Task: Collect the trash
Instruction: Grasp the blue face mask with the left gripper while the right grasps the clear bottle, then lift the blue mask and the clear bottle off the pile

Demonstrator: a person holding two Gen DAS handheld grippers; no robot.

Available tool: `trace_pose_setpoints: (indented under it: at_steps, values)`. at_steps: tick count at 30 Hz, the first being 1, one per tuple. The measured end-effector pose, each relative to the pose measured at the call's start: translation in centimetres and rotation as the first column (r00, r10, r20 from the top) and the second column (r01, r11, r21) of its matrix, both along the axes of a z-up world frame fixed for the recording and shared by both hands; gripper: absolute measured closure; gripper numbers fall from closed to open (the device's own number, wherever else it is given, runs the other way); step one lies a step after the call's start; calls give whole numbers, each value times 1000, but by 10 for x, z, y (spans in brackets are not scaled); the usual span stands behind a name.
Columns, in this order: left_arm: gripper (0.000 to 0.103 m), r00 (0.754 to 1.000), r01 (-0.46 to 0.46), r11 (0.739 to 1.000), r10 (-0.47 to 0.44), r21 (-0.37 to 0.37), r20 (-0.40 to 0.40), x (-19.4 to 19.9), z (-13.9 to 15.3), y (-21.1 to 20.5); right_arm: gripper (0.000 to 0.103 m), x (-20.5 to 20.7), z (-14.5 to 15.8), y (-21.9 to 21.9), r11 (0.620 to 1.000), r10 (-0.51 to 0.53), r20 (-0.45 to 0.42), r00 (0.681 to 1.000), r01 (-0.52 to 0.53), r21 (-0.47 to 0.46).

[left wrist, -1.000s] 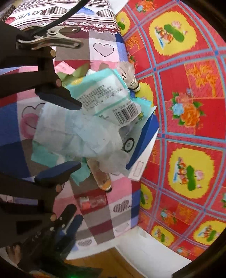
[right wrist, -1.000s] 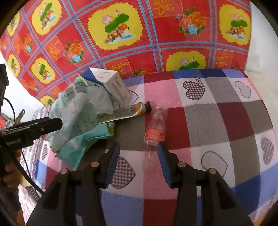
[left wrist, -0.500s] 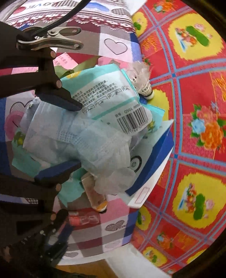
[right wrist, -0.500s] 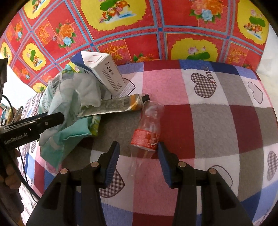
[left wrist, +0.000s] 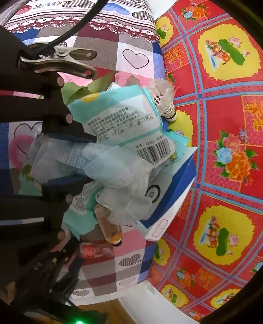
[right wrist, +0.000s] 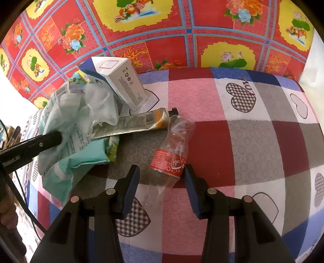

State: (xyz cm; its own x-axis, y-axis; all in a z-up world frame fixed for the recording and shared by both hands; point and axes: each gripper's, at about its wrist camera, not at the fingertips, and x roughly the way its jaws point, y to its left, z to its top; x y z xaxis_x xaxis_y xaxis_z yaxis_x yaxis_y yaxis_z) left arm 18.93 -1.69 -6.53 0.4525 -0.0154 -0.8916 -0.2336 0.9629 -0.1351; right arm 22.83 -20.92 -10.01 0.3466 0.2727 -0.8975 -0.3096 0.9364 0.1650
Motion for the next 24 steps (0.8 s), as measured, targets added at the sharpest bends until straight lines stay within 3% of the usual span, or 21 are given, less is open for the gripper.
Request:
trace_pose_setpoints:
  at_steps: [3, 11, 24]
  values:
    - [72, 1000, 5, 1000, -4, -17, 21, -5, 8, 1, 68, 0, 0, -2, 1000, -20, 8, 1000, 20, -13]
    - [72, 999, 32, 999, -30, -39, 40, -15, 18, 7, 69, -3, 2, -8, 998, -63, -14, 998, 64, 23]
    - [72, 994, 97, 994, -94, -41, 62, -45, 34, 2, 69, -51, 19, -8, 991, -92, -5, 996, 92, 92]
